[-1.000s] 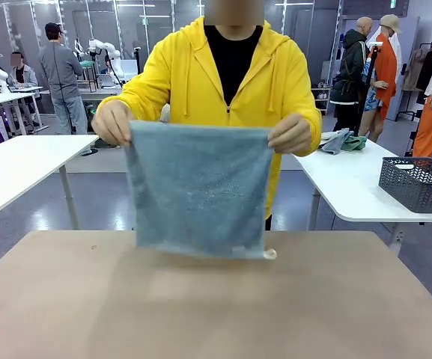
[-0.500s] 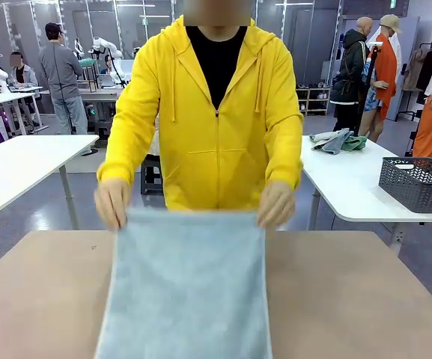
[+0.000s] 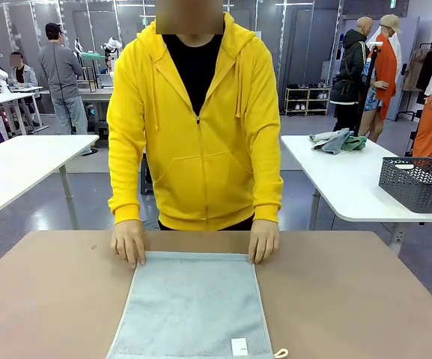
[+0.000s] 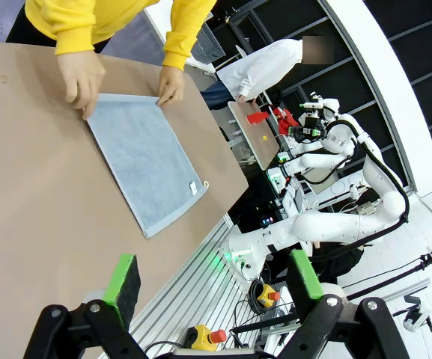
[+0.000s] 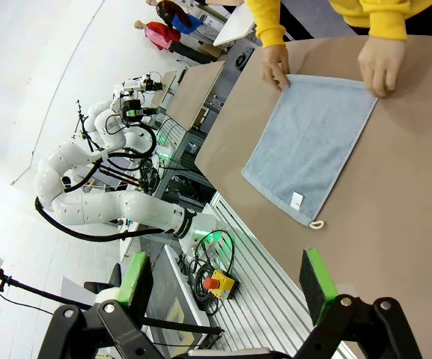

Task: Fold the towels and place them in the basket.
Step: When a person lays out a Towel with hook on the table, fold it in half twice.

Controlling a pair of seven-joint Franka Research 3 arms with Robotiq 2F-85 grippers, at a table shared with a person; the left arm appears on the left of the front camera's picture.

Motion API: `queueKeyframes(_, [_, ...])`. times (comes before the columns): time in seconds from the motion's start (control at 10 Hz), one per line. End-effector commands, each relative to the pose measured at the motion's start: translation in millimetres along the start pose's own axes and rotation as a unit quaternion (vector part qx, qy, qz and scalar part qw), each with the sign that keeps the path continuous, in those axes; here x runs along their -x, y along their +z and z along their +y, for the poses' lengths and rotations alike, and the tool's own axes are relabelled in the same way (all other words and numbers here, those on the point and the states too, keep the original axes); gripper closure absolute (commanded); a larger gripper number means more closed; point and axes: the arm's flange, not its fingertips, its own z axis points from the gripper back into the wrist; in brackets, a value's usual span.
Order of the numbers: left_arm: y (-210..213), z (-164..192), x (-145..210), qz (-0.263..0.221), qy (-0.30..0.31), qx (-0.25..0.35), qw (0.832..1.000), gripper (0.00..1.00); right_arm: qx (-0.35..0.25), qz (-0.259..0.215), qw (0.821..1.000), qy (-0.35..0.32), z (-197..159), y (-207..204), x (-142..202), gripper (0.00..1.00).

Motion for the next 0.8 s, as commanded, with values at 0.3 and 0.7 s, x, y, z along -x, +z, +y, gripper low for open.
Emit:
queueKeyframes(0.3, [-1.1, 0.1, -0.9, -0.008, -0.007, 0.011, 1.000, 0.00, -0.005, -0.002, 1.000, 0.010, -0.2, 1.1, -2.5, 0.00])
queueKeyframes(0.7, [0.5, -12.9, -5.8, 0.018, -0.026, -0.018, 0.999, 0.00, 0.019, 0.024, 0.999, 0.025, 12.4, 0.6, -7.7, 0.00])
